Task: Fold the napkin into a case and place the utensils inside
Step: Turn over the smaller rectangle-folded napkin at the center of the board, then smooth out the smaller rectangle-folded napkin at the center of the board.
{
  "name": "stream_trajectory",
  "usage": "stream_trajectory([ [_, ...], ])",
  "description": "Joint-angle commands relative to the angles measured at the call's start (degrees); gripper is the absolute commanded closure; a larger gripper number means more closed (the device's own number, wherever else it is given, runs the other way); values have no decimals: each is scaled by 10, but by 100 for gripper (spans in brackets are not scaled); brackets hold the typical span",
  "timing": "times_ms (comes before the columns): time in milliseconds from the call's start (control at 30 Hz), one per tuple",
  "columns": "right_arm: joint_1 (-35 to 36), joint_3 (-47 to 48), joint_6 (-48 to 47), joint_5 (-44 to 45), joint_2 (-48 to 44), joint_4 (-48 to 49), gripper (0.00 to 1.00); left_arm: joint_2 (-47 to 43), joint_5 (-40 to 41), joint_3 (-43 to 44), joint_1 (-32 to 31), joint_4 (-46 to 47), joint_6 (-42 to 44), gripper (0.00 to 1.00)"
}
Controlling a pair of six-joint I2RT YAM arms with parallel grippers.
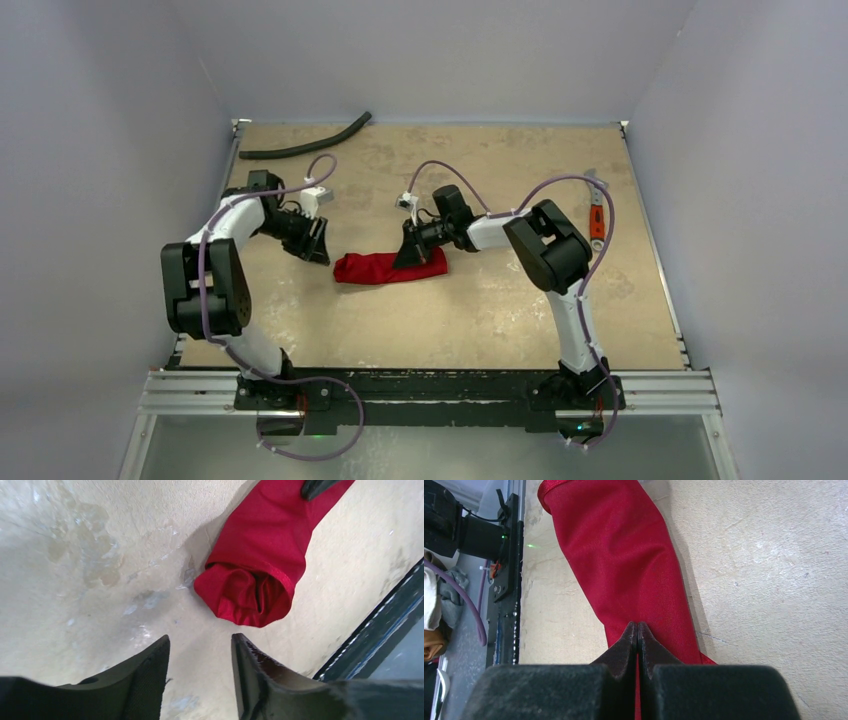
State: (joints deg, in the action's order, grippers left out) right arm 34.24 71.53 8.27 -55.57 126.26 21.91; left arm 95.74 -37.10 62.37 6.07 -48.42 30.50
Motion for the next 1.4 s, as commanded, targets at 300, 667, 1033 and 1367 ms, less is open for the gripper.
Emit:
stream_trajectory([
  [300,9,-1,-40,95,0,-54,100,-23,-90,131,-128,5,-18,67],
  [667,10,-9,-42,101,-6,-60,100,45,-47,79,-214,40,31,90],
  [1033,10,-16,-39,100,-10,-69,100,25,7,-19,-171,45,118,94],
  [1367,10,-19,-40,108,-11,-68,100,21,14,-53,-102,51,155,94],
])
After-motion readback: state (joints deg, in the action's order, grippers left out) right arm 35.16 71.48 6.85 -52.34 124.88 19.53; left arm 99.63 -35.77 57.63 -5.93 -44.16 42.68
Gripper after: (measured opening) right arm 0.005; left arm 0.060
